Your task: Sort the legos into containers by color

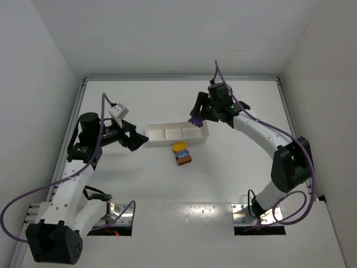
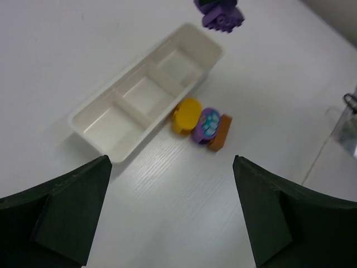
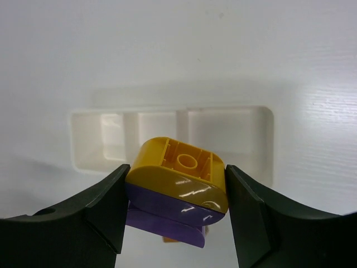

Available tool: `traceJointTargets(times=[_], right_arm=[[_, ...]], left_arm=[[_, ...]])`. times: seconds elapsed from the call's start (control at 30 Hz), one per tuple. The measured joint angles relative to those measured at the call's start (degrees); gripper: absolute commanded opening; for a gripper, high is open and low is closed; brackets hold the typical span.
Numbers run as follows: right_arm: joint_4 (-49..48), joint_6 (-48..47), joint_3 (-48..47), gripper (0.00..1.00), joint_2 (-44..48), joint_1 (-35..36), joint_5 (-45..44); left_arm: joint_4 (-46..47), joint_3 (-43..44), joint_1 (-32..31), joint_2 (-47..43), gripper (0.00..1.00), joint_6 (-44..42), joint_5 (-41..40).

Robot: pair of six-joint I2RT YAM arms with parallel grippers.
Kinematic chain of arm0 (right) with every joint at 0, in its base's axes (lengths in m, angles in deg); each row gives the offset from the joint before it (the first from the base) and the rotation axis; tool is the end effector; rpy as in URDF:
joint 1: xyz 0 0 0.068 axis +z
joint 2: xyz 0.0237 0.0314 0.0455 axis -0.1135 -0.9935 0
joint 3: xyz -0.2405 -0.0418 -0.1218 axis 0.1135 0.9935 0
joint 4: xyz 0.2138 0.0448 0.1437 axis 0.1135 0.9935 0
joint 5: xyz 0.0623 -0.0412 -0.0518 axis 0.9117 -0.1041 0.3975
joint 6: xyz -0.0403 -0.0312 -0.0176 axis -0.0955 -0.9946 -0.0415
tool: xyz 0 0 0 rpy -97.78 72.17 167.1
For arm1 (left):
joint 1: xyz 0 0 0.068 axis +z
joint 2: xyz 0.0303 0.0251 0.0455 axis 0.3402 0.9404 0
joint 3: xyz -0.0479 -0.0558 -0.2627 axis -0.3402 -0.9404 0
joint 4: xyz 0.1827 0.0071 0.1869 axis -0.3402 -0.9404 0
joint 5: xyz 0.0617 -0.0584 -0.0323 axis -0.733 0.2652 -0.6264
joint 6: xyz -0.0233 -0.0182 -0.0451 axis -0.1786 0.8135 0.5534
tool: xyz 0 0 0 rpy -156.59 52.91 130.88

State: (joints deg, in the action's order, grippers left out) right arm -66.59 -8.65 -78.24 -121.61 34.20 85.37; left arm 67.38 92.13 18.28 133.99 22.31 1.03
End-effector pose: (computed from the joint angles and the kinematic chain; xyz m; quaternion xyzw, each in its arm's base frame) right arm 0.3265 0.1699 0.2636 0.1073 0.9119 0.2075 0.3374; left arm 0.1882 -0.0307 0.2980 0.2328 0.7726 -0.3269 0.4919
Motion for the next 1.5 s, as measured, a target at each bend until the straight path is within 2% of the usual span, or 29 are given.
traceJointTargets(times=[0.23,0.37,0.53,0.83,1.13,1.43,1.5], right_arm=[[-3.2,11.1,-5.6,0.0,-0.9,-1.5,2.3],[-4.3,14.6,-8.8,0.0,-4.1,-1.3,3.7],[-4.2,17.4,-9.1,0.0,-5.2,0.5,5.1],[-4.2,20.0,-10.1,0.0,-5.3,2.5,8.1],[-4.2,20.3,-12.1,0.0,-5.3,3.4,8.8],[-4.2,19.9,-13.3,0.0,-5.3,5.5,9.1],[-4.0,19.7,-13.8,0.0,-5.3,6.1,9.1]], left_arm=[[18.5,1.0,-9.9,5.3,0.95,19.8,0.9],[25.6,3.0,-15.6,10.4,0.95,26.1,-1.2],[30.9,3.5,-16.9,14.2,0.95,31.1,-4.0],[30.7,9.2,-17.8,20.7,0.95,31.4,-10.9],[29.9,10.9,-18.1,24.0,0.92,30.5,-14.2],[29.6,12.3,-18.3,26.2,0.8,30.1,-15.0],[29.6,12.9,-18.3,26.8,0.74,30.4,-14.9]])
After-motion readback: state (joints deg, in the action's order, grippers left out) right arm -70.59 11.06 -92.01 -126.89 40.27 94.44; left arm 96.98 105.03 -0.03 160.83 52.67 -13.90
